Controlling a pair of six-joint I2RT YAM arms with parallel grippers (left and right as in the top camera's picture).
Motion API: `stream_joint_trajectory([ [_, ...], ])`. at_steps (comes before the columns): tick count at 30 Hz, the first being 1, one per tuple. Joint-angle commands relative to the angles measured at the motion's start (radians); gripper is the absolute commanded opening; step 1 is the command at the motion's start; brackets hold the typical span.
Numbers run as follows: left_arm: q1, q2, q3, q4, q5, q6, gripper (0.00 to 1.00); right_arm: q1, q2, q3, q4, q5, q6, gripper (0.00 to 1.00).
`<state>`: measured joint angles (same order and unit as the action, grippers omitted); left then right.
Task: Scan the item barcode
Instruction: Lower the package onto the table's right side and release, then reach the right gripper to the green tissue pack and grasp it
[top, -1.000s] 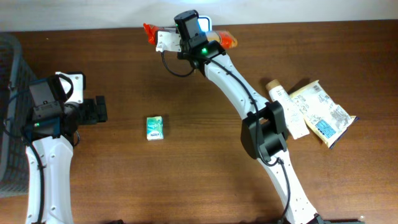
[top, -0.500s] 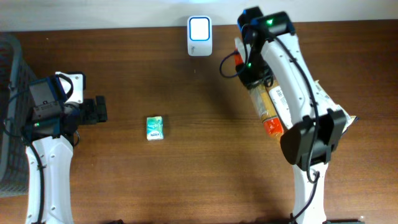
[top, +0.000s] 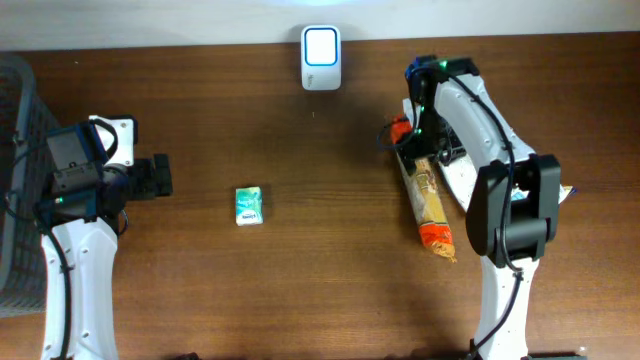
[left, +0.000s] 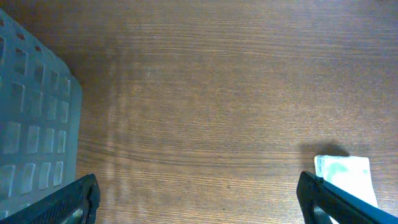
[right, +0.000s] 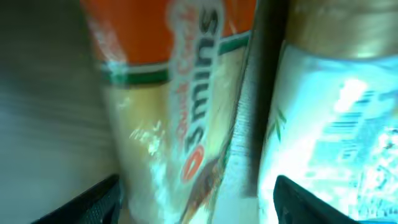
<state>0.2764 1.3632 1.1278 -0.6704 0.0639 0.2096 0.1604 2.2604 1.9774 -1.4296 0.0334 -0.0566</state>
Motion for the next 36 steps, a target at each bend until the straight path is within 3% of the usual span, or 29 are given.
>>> stream_joint_trajectory([
  [1, 0.003, -0.004, 0.016, -0.002, 0.01, 0.009, 0.99, 0.008, -0.032, 0.153, -0.021, -0.328, 0.002, 0.75],
  [3, 0.003, -0.004, 0.016, -0.002, 0.01, 0.009, 0.99, 0.034, -0.032, 0.165, 0.024, -0.59, 0.002, 0.7],
  [4, 0.003, -0.004, 0.016, -0.002, 0.01, 0.009, 0.99, 0.059, -0.028, 0.158, 0.049, -0.626, 0.002, 0.7],
  [8, 0.003, -0.004, 0.016, -0.002, 0.01, 0.009, 0.99, 0.227, -0.028, 0.047, 0.219, -0.624, 0.08, 0.68],
  [11, 0.003, -0.004, 0.016, -0.002, 0.01, 0.01, 0.99, 0.347, -0.027, -0.073, 0.412, -0.581, 0.256, 0.61],
  [17, 0.003, -0.004, 0.016, -0.002, 0.01, 0.009, 0.99, 0.486, -0.027, -0.198, 0.647, -0.475, 0.415, 0.51],
  [33, 0.003, -0.004, 0.016, -0.002, 0.01, 0.009, 0.99, 0.58, 0.037, -0.208, 0.761, -0.391, 0.511, 0.43],
  [36, 0.003, -0.004, 0.016, -0.002, 0.01, 0.009, 0.99, 0.58, 0.039, -0.208, 0.762, -0.391, 0.512, 0.36],
])
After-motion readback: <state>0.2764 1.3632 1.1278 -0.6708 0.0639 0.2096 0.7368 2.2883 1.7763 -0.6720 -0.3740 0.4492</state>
